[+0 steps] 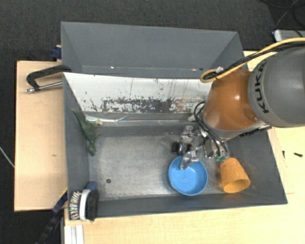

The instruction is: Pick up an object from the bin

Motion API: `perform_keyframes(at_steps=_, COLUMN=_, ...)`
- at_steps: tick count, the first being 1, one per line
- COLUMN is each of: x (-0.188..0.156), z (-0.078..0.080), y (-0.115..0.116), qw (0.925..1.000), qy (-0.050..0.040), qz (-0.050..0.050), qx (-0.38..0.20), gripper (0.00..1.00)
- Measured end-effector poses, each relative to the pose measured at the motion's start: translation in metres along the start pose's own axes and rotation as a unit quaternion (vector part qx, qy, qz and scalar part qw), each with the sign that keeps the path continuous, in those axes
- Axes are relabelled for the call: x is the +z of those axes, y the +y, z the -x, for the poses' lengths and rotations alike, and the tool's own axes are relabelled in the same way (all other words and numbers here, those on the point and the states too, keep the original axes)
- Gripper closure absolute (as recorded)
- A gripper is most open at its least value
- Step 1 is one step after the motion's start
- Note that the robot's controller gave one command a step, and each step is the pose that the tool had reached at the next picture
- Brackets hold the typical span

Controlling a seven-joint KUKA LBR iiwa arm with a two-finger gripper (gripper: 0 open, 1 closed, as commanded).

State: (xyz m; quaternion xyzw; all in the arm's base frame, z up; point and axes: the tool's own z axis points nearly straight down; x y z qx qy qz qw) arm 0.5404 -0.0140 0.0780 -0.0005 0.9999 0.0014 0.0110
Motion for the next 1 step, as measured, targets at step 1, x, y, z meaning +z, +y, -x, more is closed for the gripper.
perform_keyframes(at_steps=1, x=-0.2043, z=0.0333, y=-0.1135, qw=0.998, qy=0.003, qz=-0.004, qx=-0.063, gripper=1.0)
